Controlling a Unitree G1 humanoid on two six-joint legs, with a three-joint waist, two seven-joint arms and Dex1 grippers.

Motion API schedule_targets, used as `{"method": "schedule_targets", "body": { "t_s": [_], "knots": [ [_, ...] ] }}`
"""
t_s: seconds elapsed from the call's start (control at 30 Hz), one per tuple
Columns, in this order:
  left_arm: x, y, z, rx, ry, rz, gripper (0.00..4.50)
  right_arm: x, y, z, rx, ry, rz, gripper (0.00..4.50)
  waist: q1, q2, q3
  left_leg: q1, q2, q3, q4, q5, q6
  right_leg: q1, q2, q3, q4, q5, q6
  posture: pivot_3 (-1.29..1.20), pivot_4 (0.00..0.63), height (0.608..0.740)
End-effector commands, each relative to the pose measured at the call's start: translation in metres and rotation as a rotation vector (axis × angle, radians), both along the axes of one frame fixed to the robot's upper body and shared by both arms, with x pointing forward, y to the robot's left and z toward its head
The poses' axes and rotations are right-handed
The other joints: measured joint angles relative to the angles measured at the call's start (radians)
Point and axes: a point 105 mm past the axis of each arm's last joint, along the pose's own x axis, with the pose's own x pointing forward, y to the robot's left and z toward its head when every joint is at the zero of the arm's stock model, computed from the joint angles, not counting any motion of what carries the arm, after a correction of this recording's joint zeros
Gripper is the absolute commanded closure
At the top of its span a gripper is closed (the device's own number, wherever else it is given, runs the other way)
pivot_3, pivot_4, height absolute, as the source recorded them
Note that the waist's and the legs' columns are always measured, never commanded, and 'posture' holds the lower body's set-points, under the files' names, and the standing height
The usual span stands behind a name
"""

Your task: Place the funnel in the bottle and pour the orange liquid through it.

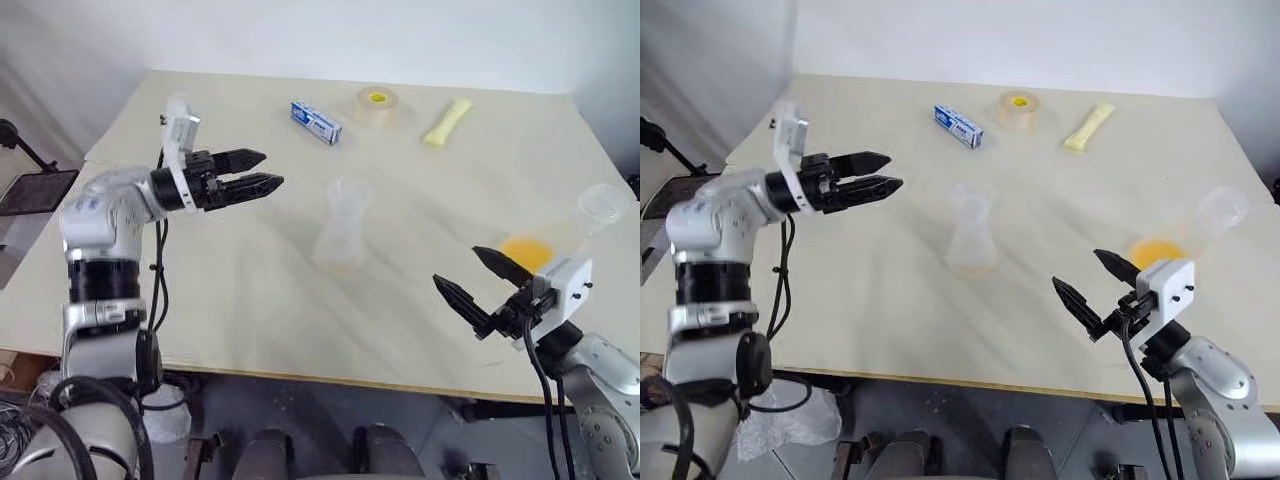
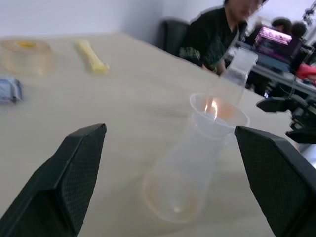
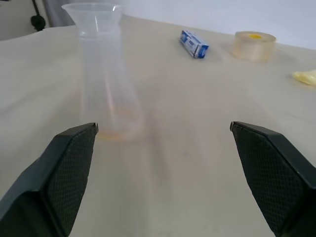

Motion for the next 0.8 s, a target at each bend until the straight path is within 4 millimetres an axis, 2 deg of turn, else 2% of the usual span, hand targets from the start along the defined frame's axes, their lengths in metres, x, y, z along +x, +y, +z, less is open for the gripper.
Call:
{"method": "schedule_targets", "body": {
  "t_s": [0.03, 0.2, 0.27, 0.4, 0.5, 0.6, 0.8],
  "knots": [
    [-0.034, 0.008, -0.002, -0.131, -0.196, -0.063, 0.07, -0.006, -0.023, -0.002, 0.002, -0.04, -0.24, 0.0, 0.0, 0.003, -0.002, 0.001, 0.0, 0.0, 0.0, 0.0, 0.0, 0.001, 0.0, 0.001, 0.0, 0.0, 0.0, 0.0, 0.15, 0.74],
    [-0.053, 0.005, -0.055, 0.041, -0.131, -0.158, 0.07, -0.007, -0.05, -0.009, -0.018, -0.06, -0.456, 0.0, -0.004, 0.003, -0.002, 0.001, -0.001, 0.003, -0.001, 0.0, 0.002, 0.0, 0.001, 0.005, -0.001, 0.0, 0.0, 0.0, 0.15, 0.74],
    [-0.057, 0.006, -0.065, 0.074, -0.122, -0.195, 0.07, -0.008, -0.063, -0.009, -0.032, -0.074, -0.527, 0.0, -0.004, 0.003, -0.002, 0.003, -0.001, 0.003, -0.001, 0.0, 0.002, 0.0, 0.001, 0.006, 0.0, 0.0, 0.0, 0.0, 0.15, 0.74],
    [-0.054, 0.008, -0.07, 0.09, -0.151, -0.213, 0.07, -0.007, -0.091, -0.01, -0.043, -0.088, -0.641, 0.0, -0.003, 0.003, -0.002, 0.003, -0.002, 0.004, -0.001, 0.0, 0.003, 0.001, 0.001, 0.008, -0.001, 0.001, 0.001, 0.0, 0.15, 0.74],
    [-0.049, 0.009, -0.07, 0.097, -0.185, -0.215, 0.07, 0.004, -0.111, -0.01, -0.048, -0.091, -0.706, 0.0, -0.005, 0.003, -0.002, 0.003, -0.002, 0.004, -0.001, 0.0, 0.003, 0.001, 0.001, 0.008, -0.001, 0.001, 0.001, 0.0, 0.15, 0.74],
    [-0.042, 0.01, -0.061, 0.058, -0.236, -0.198, 0.07, 0.017, -0.13, -0.004, -0.026, -0.112, -0.758, 0.0, -0.008, 0.004, -0.002, 0.003, -0.001, 0.005, -0.001, 0.001, 0.003, 0.0, 0.001, 0.008, -0.001, 0.001, 0.001, 0.0, 0.15, 0.74],
    [-0.037, 0.014, -0.056, 0.062, -0.269, -0.172, 0.07, 0.039, -0.147, 0.006, -0.008, -0.134, -0.754, 0.0, -0.012, 0.004, -0.003, 0.003, -0.001, 0.005, -0.003, 0.001, 0.003, 0.0, 0.001, 0.007, -0.001, 0.001, 0.001, 0.0, 0.15, 0.74]
  ]
}}
